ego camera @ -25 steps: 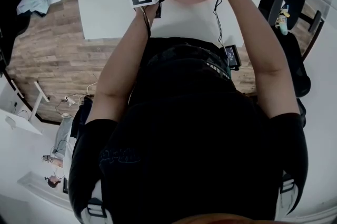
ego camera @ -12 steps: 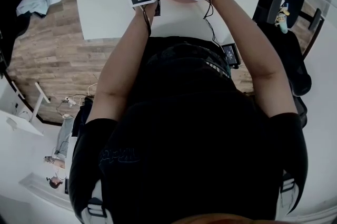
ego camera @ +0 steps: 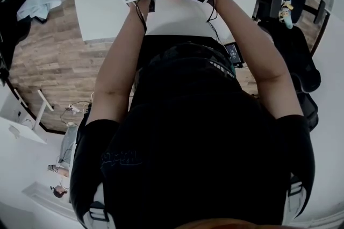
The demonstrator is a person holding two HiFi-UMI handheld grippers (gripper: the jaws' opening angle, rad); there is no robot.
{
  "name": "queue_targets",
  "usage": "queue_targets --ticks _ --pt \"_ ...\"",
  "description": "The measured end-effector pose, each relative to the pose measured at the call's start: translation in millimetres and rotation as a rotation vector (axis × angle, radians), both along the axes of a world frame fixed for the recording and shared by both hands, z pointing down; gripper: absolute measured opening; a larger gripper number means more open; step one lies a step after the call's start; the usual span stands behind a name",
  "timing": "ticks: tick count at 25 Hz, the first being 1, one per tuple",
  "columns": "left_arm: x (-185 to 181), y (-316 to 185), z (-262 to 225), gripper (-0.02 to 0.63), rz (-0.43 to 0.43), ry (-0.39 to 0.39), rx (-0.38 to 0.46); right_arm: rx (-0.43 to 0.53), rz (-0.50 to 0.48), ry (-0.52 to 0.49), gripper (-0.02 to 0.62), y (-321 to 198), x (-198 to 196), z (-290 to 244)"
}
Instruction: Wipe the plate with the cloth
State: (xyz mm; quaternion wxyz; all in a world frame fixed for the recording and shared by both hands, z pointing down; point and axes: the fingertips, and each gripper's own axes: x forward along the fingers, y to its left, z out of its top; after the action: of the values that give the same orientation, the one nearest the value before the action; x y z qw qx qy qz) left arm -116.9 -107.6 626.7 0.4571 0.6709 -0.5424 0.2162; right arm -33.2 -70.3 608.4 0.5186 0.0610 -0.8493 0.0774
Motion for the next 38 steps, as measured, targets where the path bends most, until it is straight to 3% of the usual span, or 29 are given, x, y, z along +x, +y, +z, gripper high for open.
queue_targets --ticks 9,17,20,27,34,38 --pt "-9 -1 -15 0.222 -0.015 -0.046 0.064 0.023 0.108 -0.064 0.035 -1 19 -30" --pt "0 2 -55 0.235 -0.003 -0.071 0.150 0.060 0.178 -0.122 0.035 -3 41 -55" --pt "9 7 -76 0.201 0.006 -0.076 0.184 0.063 0.220 -0.165 0.035 0 48 -69" --pt "35 29 -133 0.017 0.026 -0.087 0.281 0.087 0.281 -0.282 0.035 15 64 -111" --pt "77 60 -182 0.014 0.079 0.025 0.351 0.112 0.335 -0.399 0.035 35 80 -149" --pt "94 78 -204 0.014 0.127 0.013 0.385 0.116 0.360 -0.462 0.035 49 88 -168"
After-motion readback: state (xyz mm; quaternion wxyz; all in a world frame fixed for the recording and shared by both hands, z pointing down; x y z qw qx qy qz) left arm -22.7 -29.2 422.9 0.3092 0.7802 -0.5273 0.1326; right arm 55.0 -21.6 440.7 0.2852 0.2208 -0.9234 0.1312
